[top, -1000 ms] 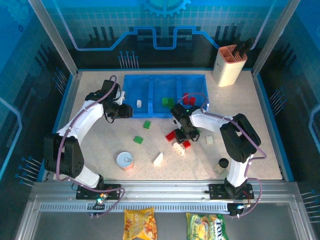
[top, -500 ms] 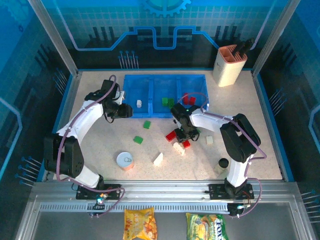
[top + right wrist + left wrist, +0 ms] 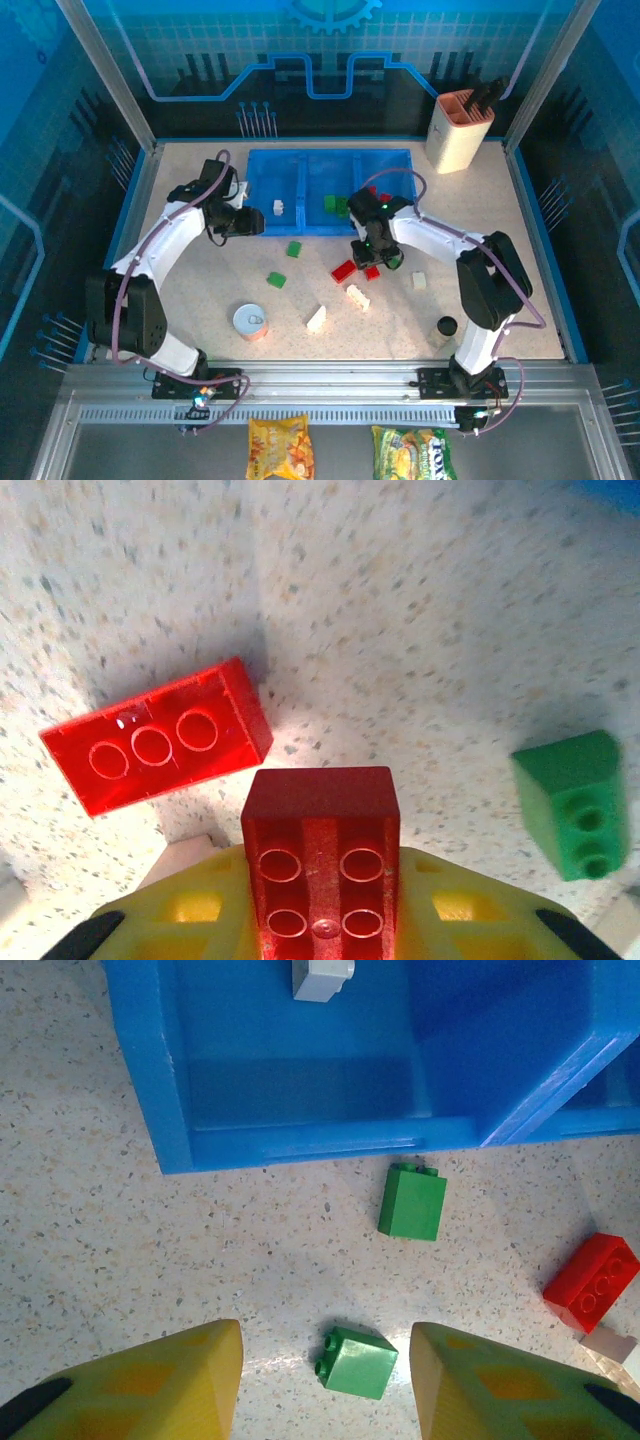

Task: Sort the legos into containers by color
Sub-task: Pick up the lego from the center of the table, then place the lego in the container.

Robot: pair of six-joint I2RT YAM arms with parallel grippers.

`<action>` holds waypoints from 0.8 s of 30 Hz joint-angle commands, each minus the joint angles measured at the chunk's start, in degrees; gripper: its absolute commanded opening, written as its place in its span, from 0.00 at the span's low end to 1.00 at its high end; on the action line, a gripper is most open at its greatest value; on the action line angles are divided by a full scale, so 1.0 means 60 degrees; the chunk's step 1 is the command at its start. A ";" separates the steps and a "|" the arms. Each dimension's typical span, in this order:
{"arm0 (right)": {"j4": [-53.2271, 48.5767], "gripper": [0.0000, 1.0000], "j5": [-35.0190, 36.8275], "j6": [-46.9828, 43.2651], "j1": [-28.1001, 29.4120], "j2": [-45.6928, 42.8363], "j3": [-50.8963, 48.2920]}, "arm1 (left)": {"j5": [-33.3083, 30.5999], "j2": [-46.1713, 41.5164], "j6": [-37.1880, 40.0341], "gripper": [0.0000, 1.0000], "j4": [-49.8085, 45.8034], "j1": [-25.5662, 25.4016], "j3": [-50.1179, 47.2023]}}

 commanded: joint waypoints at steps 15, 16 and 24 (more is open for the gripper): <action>-0.0287 0.31 -0.0950 0.0199 -0.2194 0.0973 0.3199 | 0.0621 -0.0945 0.0316 0.52 0.0618 0.0170 -0.0486; -0.0265 0.31 -0.0982 0.0191 -0.2276 0.1143 0.3415 | 0.0657 -0.0960 0.0337 0.52 0.0633 0.0183 -0.0489; -0.0392 0.30 -0.0888 0.0271 -0.2785 0.2508 0.5060 | 0.0747 -0.0978 0.0349 0.52 0.0713 0.0201 -0.0563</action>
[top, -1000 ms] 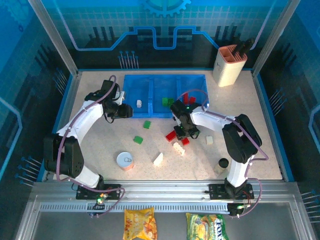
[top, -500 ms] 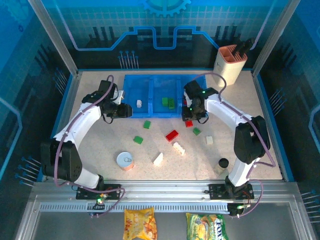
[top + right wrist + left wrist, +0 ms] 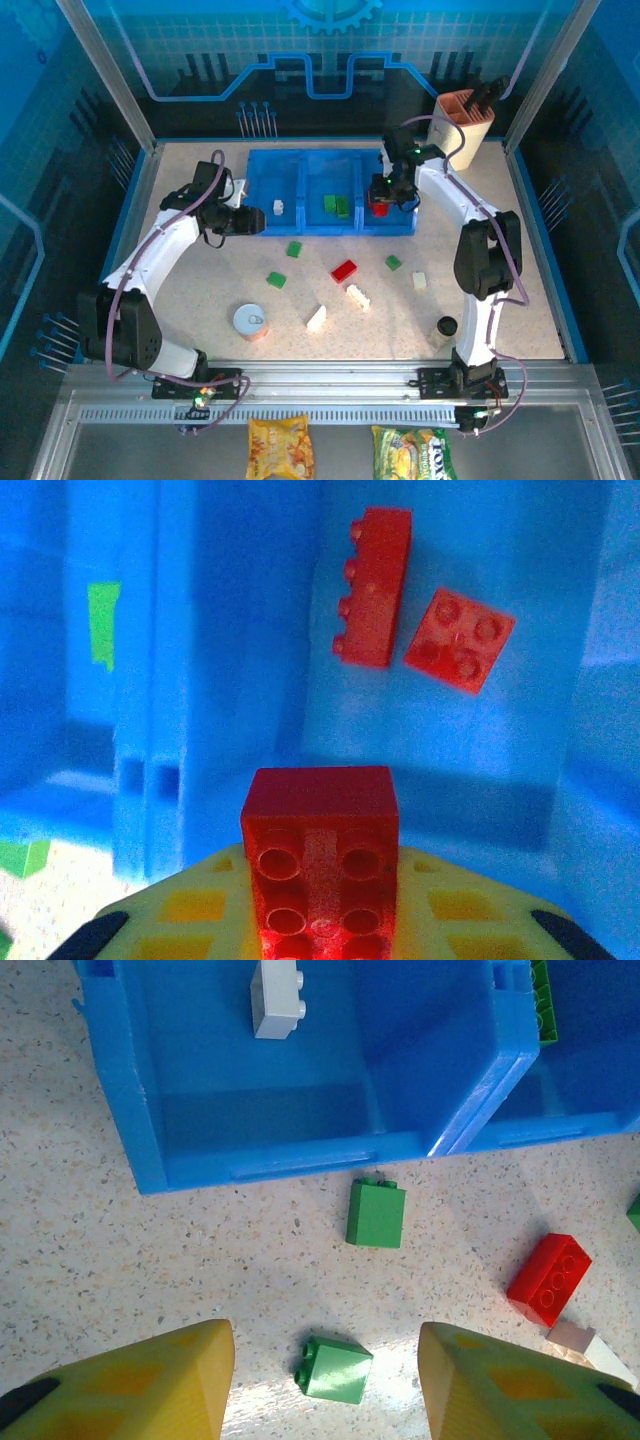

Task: Sort the legos into containers by color
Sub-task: Place the lego in the container.

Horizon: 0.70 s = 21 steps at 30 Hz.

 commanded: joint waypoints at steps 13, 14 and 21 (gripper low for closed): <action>-0.1372 0.28 0.3181 0.0618 -0.0154 0.1899 0.2388 | 0.0180 -0.0134 0.0145 0.52 0.0074 0.0148 -0.0096; -0.1500 0.28 0.3525 0.0659 -0.0103 0.2016 0.2535 | 0.0182 -0.0121 0.0136 0.52 0.0070 0.0148 -0.0096; -0.1811 0.27 0.4560 0.0787 0.0075 0.2550 0.3011 | 0.0230 -0.0112 0.0138 0.52 0.0054 0.0150 -0.0082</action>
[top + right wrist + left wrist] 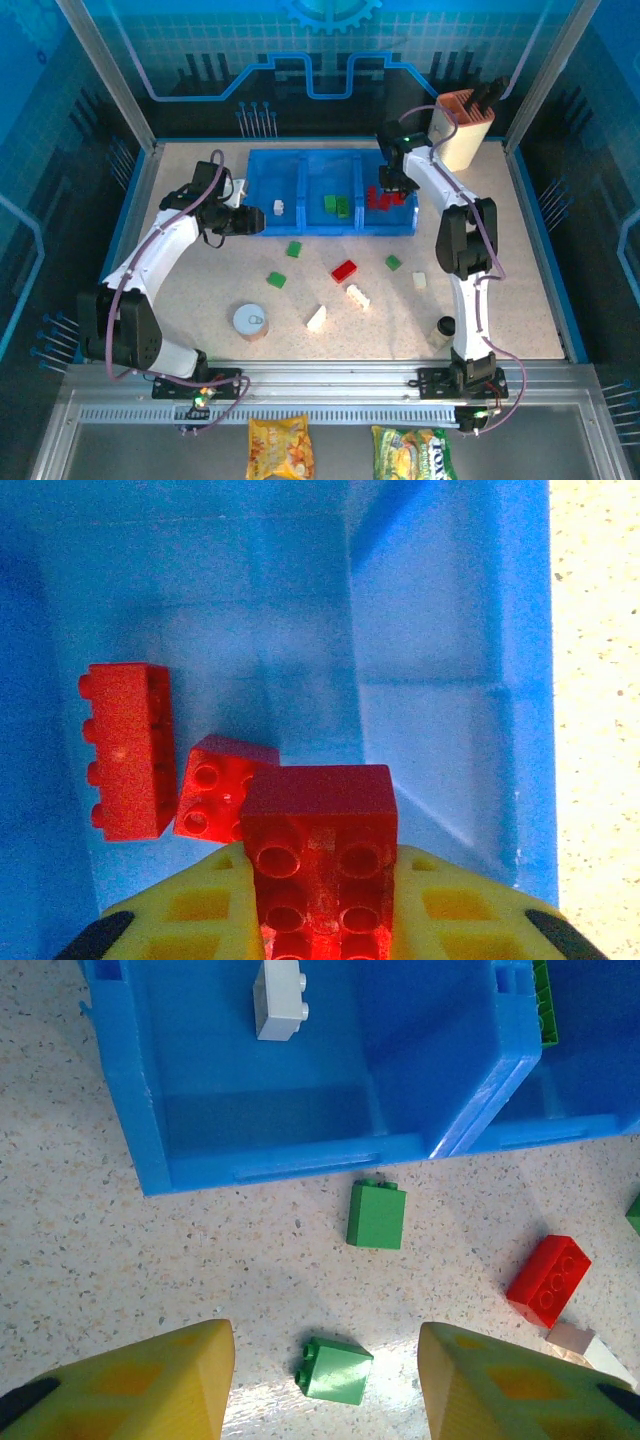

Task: Sort the legos into containers by color
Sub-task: Place the lego in the container.

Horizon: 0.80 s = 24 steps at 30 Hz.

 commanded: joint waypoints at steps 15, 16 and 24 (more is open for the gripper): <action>-0.0212 0.29 0.0929 0.0322 0.0152 0.1340 0.0784 | 0.0214 -0.0097 0.0118 0.53 0.0046 0.0133 -0.0085; -0.0162 0.29 0.0918 0.0324 0.0153 0.1350 0.0769 | 0.0211 -0.0097 0.0120 0.53 0.0044 0.0128 -0.0082; 0.0078 0.37 0.0880 0.0276 0.0097 0.1244 0.0666 | 0.0206 -0.0083 0.0109 0.53 0.0037 0.0127 -0.0082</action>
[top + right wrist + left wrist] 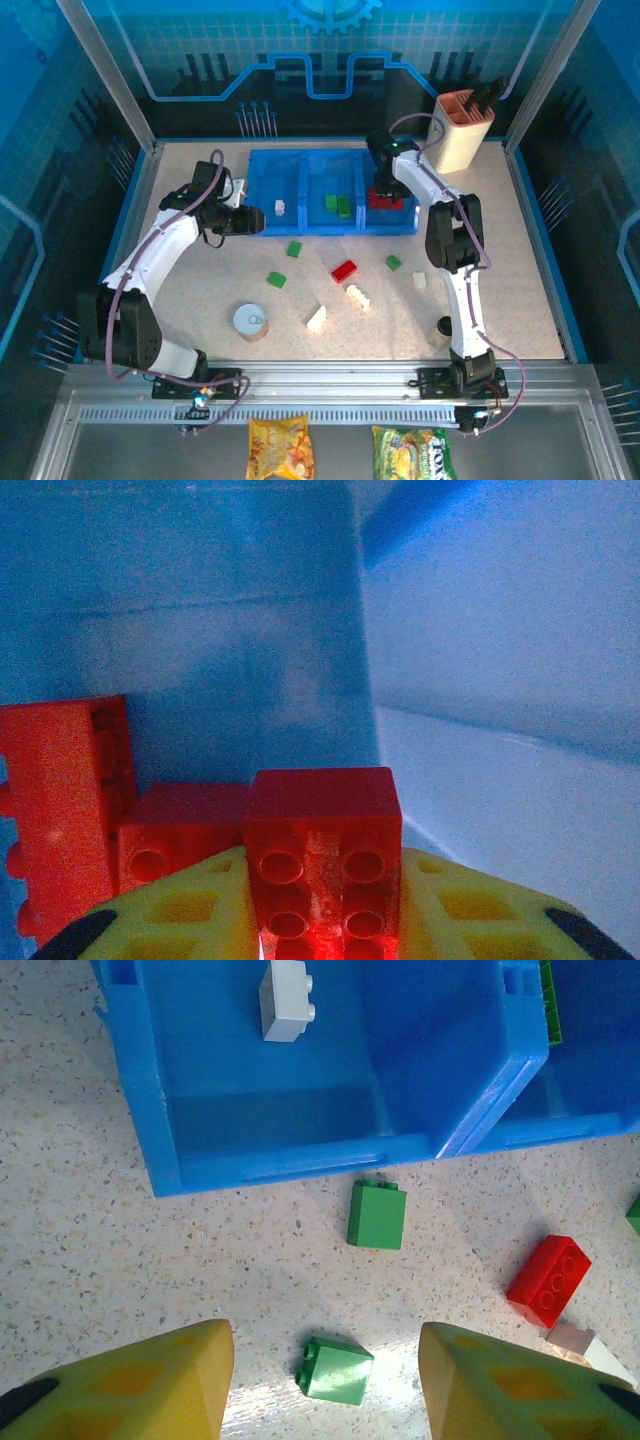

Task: Sort the legos into containers by color
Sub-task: Place the lego in the container.

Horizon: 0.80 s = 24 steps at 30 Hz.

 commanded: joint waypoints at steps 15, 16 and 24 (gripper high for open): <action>0.0064 0.46 0.0118 -0.0077 0.0008 -0.1225 -0.0212 | 0.0261 -0.0115 0.0109 0.53 0.0046 0.0140 -0.0082; 0.0064 0.46 0.0066 -0.0071 0.0019 -0.1336 -0.0284 | 0.0253 -0.0121 0.0104 0.53 0.0054 0.0148 -0.0078; 0.0100 0.46 -0.0851 -0.0114 0.0115 -0.2497 -0.1406 | 0.0063 0.0039 0.0020 0.52 -0.0163 0.0126 0.0033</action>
